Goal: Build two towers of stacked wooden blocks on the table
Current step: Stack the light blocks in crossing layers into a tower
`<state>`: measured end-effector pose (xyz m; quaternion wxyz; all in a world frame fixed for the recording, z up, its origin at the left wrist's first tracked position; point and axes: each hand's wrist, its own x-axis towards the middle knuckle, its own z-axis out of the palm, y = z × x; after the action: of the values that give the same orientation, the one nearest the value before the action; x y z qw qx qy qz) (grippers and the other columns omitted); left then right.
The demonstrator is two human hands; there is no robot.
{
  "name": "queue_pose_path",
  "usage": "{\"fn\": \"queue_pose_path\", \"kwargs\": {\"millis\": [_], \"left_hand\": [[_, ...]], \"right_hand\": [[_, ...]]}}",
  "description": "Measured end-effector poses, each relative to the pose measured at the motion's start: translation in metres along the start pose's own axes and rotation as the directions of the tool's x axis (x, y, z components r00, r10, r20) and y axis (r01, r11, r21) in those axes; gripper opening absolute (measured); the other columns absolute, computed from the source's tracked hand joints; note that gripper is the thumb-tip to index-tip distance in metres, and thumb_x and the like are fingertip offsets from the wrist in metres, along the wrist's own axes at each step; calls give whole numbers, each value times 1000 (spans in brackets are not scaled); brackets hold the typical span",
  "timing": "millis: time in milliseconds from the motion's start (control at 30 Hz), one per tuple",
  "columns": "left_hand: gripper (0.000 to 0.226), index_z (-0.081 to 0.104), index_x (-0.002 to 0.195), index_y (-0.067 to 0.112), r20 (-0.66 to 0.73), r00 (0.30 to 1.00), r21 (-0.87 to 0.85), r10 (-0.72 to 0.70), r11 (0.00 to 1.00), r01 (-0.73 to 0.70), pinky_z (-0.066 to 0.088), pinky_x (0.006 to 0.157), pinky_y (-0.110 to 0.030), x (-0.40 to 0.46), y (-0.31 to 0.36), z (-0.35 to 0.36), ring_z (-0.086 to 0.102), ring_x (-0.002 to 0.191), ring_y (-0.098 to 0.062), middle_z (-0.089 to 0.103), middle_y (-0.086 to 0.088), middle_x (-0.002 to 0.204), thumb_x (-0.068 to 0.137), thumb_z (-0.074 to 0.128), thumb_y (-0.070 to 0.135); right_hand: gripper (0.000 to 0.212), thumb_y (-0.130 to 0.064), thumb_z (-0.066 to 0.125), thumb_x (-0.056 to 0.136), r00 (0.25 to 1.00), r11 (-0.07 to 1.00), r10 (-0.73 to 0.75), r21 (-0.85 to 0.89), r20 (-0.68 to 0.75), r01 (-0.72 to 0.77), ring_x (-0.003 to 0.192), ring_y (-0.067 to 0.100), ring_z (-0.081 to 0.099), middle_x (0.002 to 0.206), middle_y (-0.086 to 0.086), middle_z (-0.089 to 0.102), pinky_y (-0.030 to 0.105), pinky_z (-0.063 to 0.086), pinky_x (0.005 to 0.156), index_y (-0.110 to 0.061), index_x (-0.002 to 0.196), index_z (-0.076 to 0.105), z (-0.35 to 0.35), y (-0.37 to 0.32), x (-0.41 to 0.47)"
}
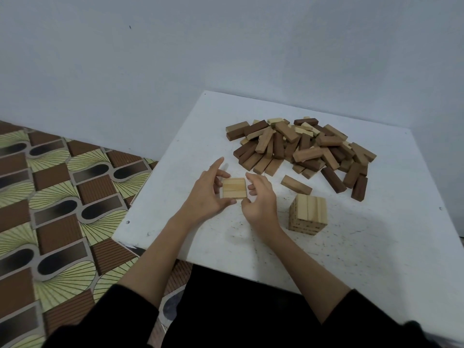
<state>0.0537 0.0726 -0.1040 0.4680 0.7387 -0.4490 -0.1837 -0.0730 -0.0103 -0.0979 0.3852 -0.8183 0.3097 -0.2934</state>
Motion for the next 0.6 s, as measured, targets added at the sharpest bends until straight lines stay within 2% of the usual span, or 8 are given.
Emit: {"fn": "queue_pose_path", "kwargs": {"millis": [200, 267, 400, 500, 600], "left_hand": [[99, 28, 146, 19, 1, 1000, 16, -8, 1000, 8, 38, 71, -7, 0, 1, 0, 46, 82, -8, 56, 3, 111, 66, 85, 10], [98, 29, 146, 18, 0, 1000, 16, -9, 1000, 9, 38, 72, -6, 0, 1, 0, 46, 83, -7, 56, 5, 109, 66, 85, 10], [94, 33, 143, 20, -15, 999, -26, -42, 999, 41, 39, 72, -8, 0, 3, 0, 45, 84, -8, 57, 14, 103, 65, 85, 11], [93, 35, 141, 24, -23, 996, -100, -86, 991, 84, 41, 70, -11, 0, 7, -2, 46, 83, -8, 59, 9, 103, 65, 85, 11], [93, 35, 140, 28, -38, 994, -101, -105, 990, 100, 41, 70, -13, -2, 13, -4, 47, 85, -8, 60, 9, 104, 63, 85, 16]], "right_hand": [[56, 16, 56, 72, 1000, 1000, -2, 0, 13, 2, 101, 27, 48, 120, 13, 51, 4, 37, 79, 4, 126, 50, 1, 0, 0], [57, 15, 58, 73, 1000, 1000, -1, -11, 25, 2, 104, 27, 48, 122, 13, 51, 9, 37, 82, 3, 128, 49, 1, 1, 1], [62, 13, 56, 73, 998, 999, -9, -35, 68, 11, 107, 28, 44, 128, 12, 51, 35, 43, 91, 0, 132, 47, 3, 0, 3], [58, 10, 55, 77, 995, 999, 32, -33, 89, -29, 108, 26, 41, 129, 9, 53, 40, 42, 93, -3, 133, 48, 3, -4, 5], [56, 6, 54, 82, 985, 993, 116, -13, 125, -116, 116, 24, 40, 133, 4, 49, 38, 40, 99, -10, 135, 46, 0, -12, 8]]}}
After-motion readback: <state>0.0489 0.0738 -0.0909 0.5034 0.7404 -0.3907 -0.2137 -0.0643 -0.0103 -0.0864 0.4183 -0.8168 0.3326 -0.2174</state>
